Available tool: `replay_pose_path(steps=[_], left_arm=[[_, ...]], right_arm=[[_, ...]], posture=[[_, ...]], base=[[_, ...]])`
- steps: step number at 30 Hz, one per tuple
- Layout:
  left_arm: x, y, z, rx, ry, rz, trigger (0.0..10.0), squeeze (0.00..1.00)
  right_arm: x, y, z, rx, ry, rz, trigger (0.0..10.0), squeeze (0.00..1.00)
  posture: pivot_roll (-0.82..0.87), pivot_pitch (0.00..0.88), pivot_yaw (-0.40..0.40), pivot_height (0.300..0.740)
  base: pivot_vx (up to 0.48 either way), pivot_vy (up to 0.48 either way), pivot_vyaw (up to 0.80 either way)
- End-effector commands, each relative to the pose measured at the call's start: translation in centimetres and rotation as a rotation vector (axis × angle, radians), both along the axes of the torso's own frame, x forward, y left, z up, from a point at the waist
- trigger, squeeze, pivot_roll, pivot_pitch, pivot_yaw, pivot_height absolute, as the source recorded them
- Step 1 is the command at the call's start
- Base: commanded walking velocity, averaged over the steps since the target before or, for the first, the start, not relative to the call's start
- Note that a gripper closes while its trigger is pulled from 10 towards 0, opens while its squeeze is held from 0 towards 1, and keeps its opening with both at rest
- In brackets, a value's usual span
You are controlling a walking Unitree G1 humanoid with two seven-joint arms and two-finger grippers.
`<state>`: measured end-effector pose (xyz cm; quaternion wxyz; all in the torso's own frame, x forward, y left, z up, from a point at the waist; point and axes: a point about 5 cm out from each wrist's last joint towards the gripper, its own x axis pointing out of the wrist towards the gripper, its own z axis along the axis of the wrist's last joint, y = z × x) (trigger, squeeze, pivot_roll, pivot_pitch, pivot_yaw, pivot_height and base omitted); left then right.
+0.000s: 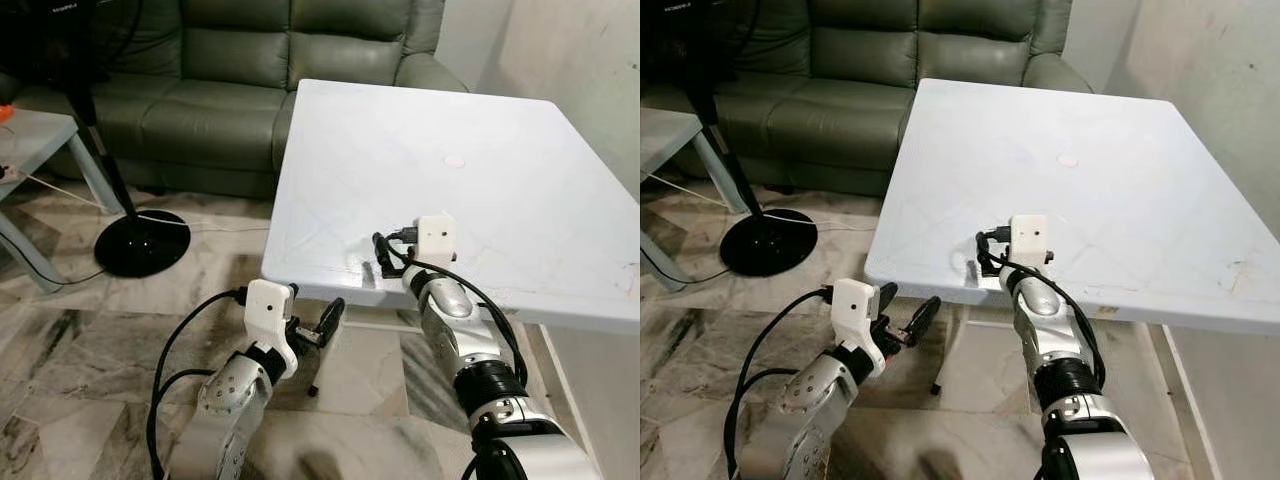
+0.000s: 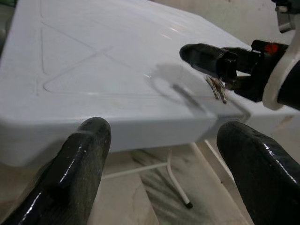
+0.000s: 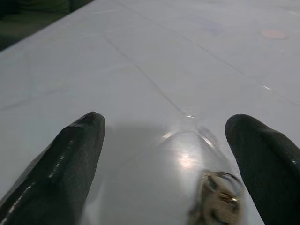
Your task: Hang keys on a hook
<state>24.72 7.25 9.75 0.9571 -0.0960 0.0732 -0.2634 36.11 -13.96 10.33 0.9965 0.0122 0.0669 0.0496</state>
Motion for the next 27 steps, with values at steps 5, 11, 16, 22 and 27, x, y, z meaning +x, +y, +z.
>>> replay_pose_path(steps=[5,11,16,22,27], left_arm=[[-1.0,-0.1,0.7,0.022,-0.005,-0.012,10.0,0.00],[-1.3,0.1,0.9,0.026,0.004,-0.011,10.0,0.00],[-1.2,0.3,1.0,0.028,0.010,-0.003,10.0,0.00],[-1.3,0.3,1.0,0.028,0.018,0.010,10.0,0.00],[-1.3,0.2,1.0,0.030,0.021,0.018,10.0,0.00]], right_arm=[[-0.3,-1.6,-0.2,-0.015,-0.019,-0.041,10.0,0.00],[-0.6,-2.1,-0.5,-0.041,-0.022,-0.007,10.0,0.00],[-1.0,-2.0,-0.5,-0.081,-0.031,0.042,10.0,0.00],[-1.2,-2.0,0.1,-0.083,-0.044,0.094,6.3,0.00],[-1.2,-2.2,0.5,-0.076,-0.036,0.112,2.4,0.00]], posture=[[0.05,0.140,-0.060,0.740],[0.04,0.156,-0.054,0.740],[0.04,0.162,-0.055,0.740],[0.04,0.171,-0.059,0.740],[0.04,0.171,-0.059,0.740]], base=[[0.000,0.000,0.00],[0.000,0.000,0.00],[0.000,0.000,0.00],[0.000,0.000,0.00],[0.000,0.000,0.00]])
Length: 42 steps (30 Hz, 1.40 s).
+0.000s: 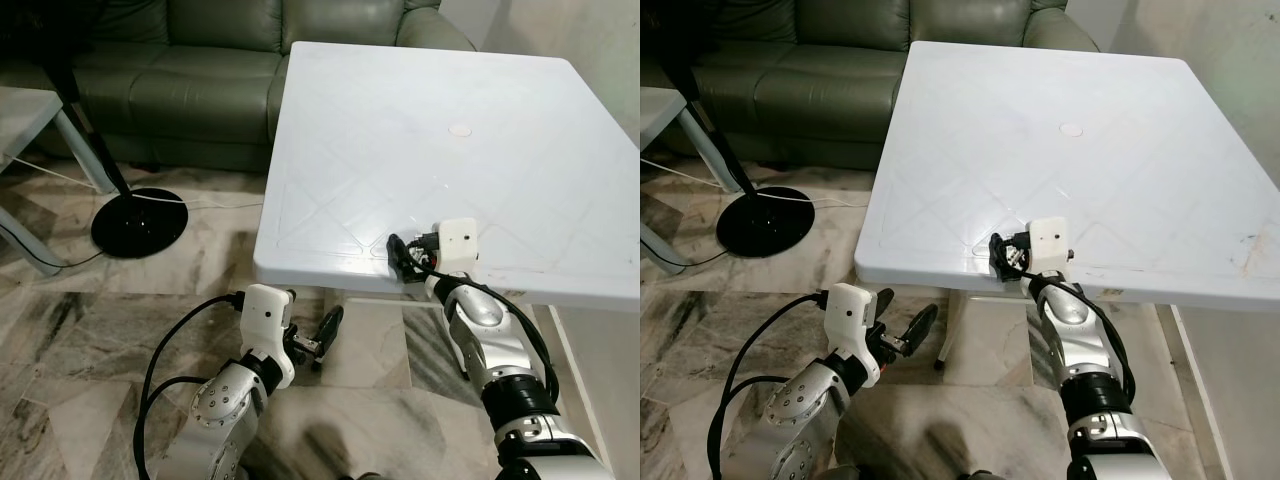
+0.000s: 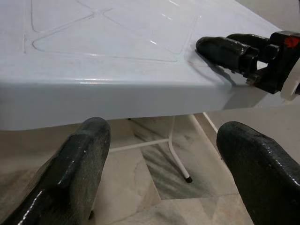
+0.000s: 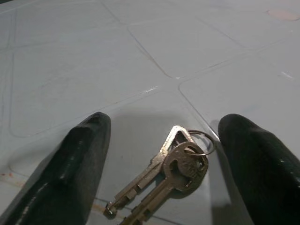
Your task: Hang keys on a hook
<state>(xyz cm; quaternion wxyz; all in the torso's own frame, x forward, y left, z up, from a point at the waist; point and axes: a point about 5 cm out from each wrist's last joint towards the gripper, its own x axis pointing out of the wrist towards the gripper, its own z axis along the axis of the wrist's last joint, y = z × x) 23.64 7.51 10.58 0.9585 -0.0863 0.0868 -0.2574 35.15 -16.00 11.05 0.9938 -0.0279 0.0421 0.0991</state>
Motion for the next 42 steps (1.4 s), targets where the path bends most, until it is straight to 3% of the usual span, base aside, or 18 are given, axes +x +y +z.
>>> replay_pose_path(steps=[1,2,5,10,11,25,42], left_arm=[[-0.2,0.0,0.2,0.004,-0.001,0.011,10.0,0.00],[-0.2,0.0,0.2,0.004,0.000,0.012,10.0,0.00],[-0.2,0.0,0.3,0.006,-0.002,0.022,10.0,0.00],[-0.1,0.0,0.3,0.008,-0.003,0.024,10.0,0.00],[-0.1,0.0,0.2,0.008,-0.002,0.025,10.0,0.00],[0.3,-0.4,0.2,0.007,-0.007,0.028,10.0,0.00],[0.5,-0.7,0.3,0.000,-0.019,0.032,10.0,0.00]], right_arm=[[-0.2,-0.1,-0.2,-0.010,0.019,0.010,0.8,0.00],[-0.3,-0.1,-0.2,-0.012,0.019,0.012,2.2,0.00],[-0.5,-0.3,-0.3,0.016,0.072,0.014,1.1,0.00],[-0.6,-0.3,-0.3,0.028,0.082,0.013,1.8,0.00],[-0.6,-0.3,-0.2,0.033,0.083,0.011,0.0,0.00],[-0.6,-1.1,0.5,0.037,0.056,-0.002,0.0,0.00],[-0.2,-0.8,1.2,0.055,0.021,0.005,0.0,0.00]], posture=[[0.04,0.171,-0.059,0.740],[0.04,0.171,-0.059,0.740],[0.03,0.173,-0.063,0.740],[0.03,0.174,-0.064,0.740],[0.03,0.172,-0.063,0.740],[0.02,0.157,-0.066,0.740],[0.03,0.127,-0.077,0.740]], base=[[0.000,0.000,0.00],[0.000,0.000,0.00],[0.000,0.000,0.00],[0.000,0.000,0.00],[0.000,0.000,0.00],[0.000,0.000,0.00],[0.000,0.000,0.00]])
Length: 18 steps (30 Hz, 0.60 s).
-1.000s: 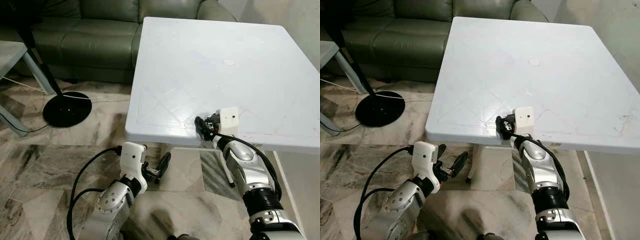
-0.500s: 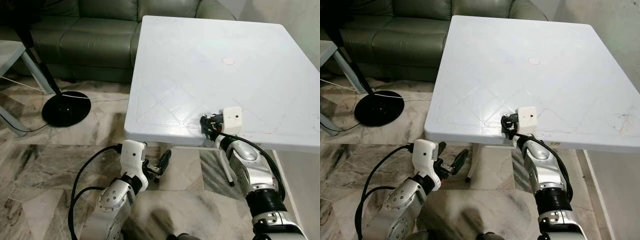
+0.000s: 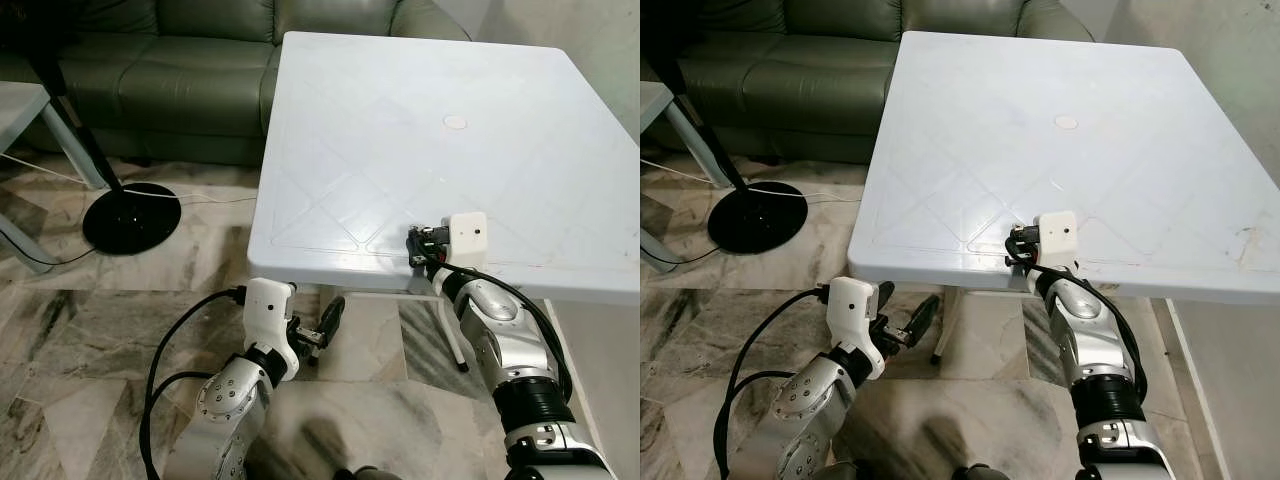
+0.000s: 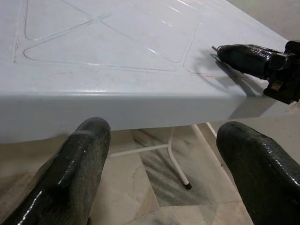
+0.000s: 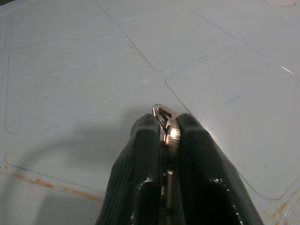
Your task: Hang keys on a hook
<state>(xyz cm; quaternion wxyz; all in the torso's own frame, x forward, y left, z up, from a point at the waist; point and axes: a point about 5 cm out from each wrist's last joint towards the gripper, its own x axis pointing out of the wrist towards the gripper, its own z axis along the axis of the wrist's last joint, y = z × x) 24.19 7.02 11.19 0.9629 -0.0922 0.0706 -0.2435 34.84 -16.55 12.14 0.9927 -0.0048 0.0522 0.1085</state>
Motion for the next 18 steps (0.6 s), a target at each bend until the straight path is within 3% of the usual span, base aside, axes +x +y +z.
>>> replay_pose_path(steps=[1,11,16,18], left_arm=[[0.0,-0.3,-0.3,0.016,0.006,-0.001,10.0,0.00],[0.1,-0.3,-0.3,0.017,0.000,0.003,10.0,0.00],[0.3,-0.3,-0.2,0.016,-0.007,0.004,10.0,0.00],[0.4,-0.3,-0.1,0.013,-0.010,0.009,10.0,0.00]], right_arm=[[0.1,-0.2,0.2,0.008,-0.007,-0.011,0.0,0.00],[0.2,-0.1,0.6,0.039,-0.034,-0.014,0.0,0.00],[0.3,-0.3,1.4,0.106,-0.084,-0.021,0.0,0.00],[0.4,-0.6,2.2,0.176,-0.123,-0.023,0.0,0.00]], posture=[[0.03,0.127,-0.077,0.740],[0.03,0.115,-0.080,0.740],[0.03,0.118,-0.079,0.740],[0.03,0.118,-0.080,0.740]], base=[[0.000,0.000,0.00],[0.000,0.000,0.00],[0.000,0.000,0.00],[0.000,0.000,0.00]])
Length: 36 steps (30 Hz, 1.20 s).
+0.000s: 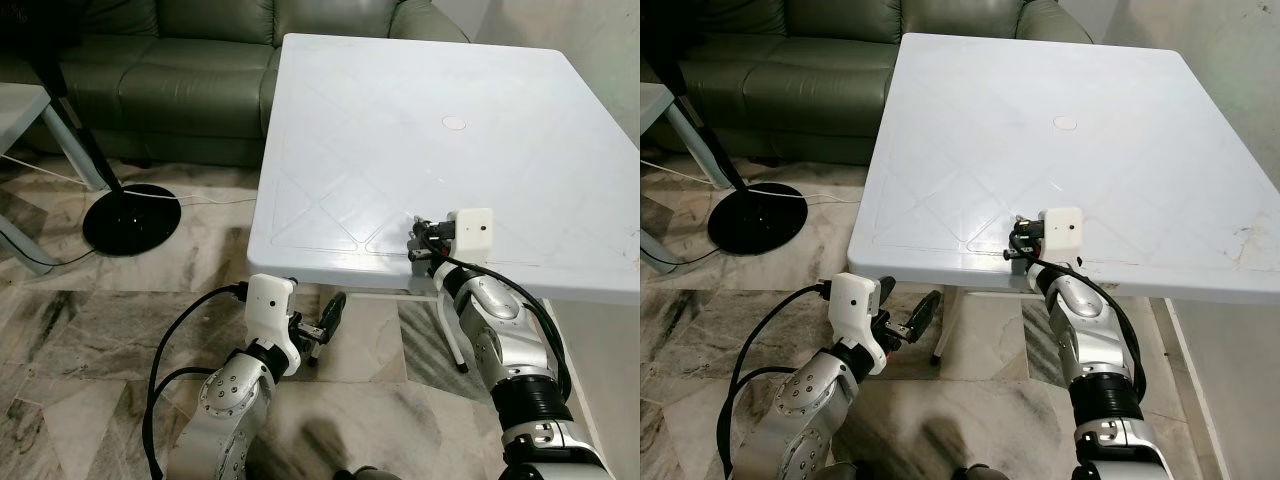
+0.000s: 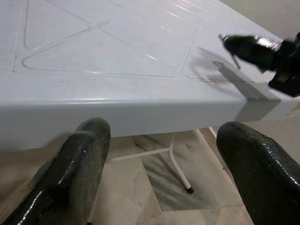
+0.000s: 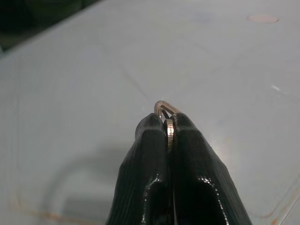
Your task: Hang keys on a hook
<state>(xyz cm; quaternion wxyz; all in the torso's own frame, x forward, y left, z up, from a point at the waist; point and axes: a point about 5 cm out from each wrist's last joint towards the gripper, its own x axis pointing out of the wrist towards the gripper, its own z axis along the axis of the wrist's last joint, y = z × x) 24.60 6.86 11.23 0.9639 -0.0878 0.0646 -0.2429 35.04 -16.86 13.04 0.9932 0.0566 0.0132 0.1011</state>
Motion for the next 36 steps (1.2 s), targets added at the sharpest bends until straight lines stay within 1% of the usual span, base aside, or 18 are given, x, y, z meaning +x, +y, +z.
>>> replay_pose_path(steps=[1,2,3,4,5,6,7,8,9,11,13,14,15,18,23,24,27,36], left_arm=[[0.1,-0.2,-0.1,0.002,-0.001,0.008,10.0,0.00],[0.1,-0.2,0.0,-0.001,-0.005,0.009,10.0,0.00],[0.2,-0.2,0.0,-0.003,-0.009,0.009,10.0,0.00],[0.3,-0.3,0.1,-0.004,-0.014,0.010,10.0,0.00],[0.4,-0.3,0.2,-0.006,-0.018,0.011,10.0,0.00],[0.6,-0.4,0.5,-0.008,-0.035,0.010,10.0,0.00],[0.7,-0.4,0.5,-0.009,-0.040,0.009,10.0,0.00],[1.0,-0.4,0.7,-0.004,-0.046,0.011,10.0,0.00],[1.2,-0.4,0.8,-0.004,-0.050,0.012,10.0,0.00],[1.6,-0.4,1.0,-0.004,-0.057,0.013,10.0,0.00],[1.7,-0.3,1.0,-0.005,-0.062,0.013,10.0,0.00],[1.9,-0.4,1.1,-0.003,-0.068,0.009,10.0,0.00],[1.9,-0.4,1.1,-0.003,-0.068,0.009,10.0,0.00],[2.3,-0.6,1.2,-0.004,-0.081,-0.004,10.0,0.00],[2.5,-0.9,1.4,-0.006,-0.088,-0.012,10.0,0.00],[2.6,-0.9,1.5,-0.009,-0.094,-0.011,10.0,0.00],[2.7,-0.9,1.5,-0.023,-0.087,-0.003,10.0,0.00],[2.6,-1.2,1.3,-0.036,-0.081,0.001,10.0,0.00]], right_arm=[[0.3,-0.3,1.4,0.080,-0.052,-0.001,1.7,0.00],[0.3,-0.3,1.4,0.101,-0.044,0.001,1.7,0.00],[0.4,-0.3,1.7,0.155,-0.051,0.013,2.5,0.00],[0.5,-0.5,2.1,0.220,-0.066,0.018,5.5,0.00],[0.5,-0.6,2.5,0.266,-0.077,0.021,5.5,0.00],[0.2,-0.6,3.8,0.351,-0.173,0.080,9.3,0.00],[0.0,-0.6,4.2,0.369,-0.216,0.104,9.3,0.00],[-0.2,-0.5,4.8,0.344,-0.245,0.141,10.0,0.00],[-0.3,-0.3,4.9,0.252,-0.261,0.160,10.0,0.00],[-0.7,0.5,4.9,-0.048,-0.320,0.229,10.0,0.00],[-1.0,1.1,4.8,-0.274,-0.353,0.301,10.0,0.00],[-1.3,1.5,4.7,-0.545,-0.393,0.380,10.0,0.00],[-1.3,1.5,4.7,-0.545,-0.393,0.380,10.0,0.00],[-1.8,1.3,3.8,-0.893,-0.382,0.546,10.0,0.00],[-2.0,0.6,2.9,-1.058,-0.331,0.643,10.0,0.00],[-2.2,-0.3,2.6,-1.108,-0.276,0.703,10.0,0.00],[-2.4,-1.5,1.9,-1.123,-0.180,0.749,10.0,0.00],[-3.1,-4.0,0.7,-1.186,-0.054,0.783,10.0,0.00]], posture=[[0.03,0.118,-0.080,0.740],[0.03,0.118,-0.080,0.740],[0.03,0.117,-0.080,0.740],[0.03,0.116,-0.083,0.740],[0.03,0.116,-0.083,0.740],[0.03,0.116,-0.083,0.740],[0.03,0.113,-0.086,0.740],[0.03,0.113,-0.086,0.740],[0.03,0.113,-0.089,0.740],[0.03,0.113,-0.089,0.740],[0.03,0.113,-0.089,0.740],[0.02,0.114,-0.092,0.740],[0.02,0.114,-0.092,0.740],[0.02,0.114,-0.092,0.740],[0.00,0.118,-0.094,0.740],[0.00,0.118,-0.094,0.740],[0.00,0.118,-0.094,0.740],[0.00,0.122,-0.098,0.740]], base=[[0.000,0.000,0.00],[0.000,0.000,0.00],[0.000,0.000,0.00],[0.000,0.000,0.00],[0.000,0.000,0.00],[0.000,0.000,0.00],[0.000,0.000,0.00],[0.000,0.000,0.00],[0.000,0.000,0.00],[0.000,0.000,0.00],[0.000,0.000,0.00],[0.000,0.000,0.00],[0.000,0.000,0.00],[0.000,0.000,0.00],[0.000,0.000,0.00],[0.000,0.000,0.00],[0.000,0.000,0.00],[0.000,0.000,0.00]])
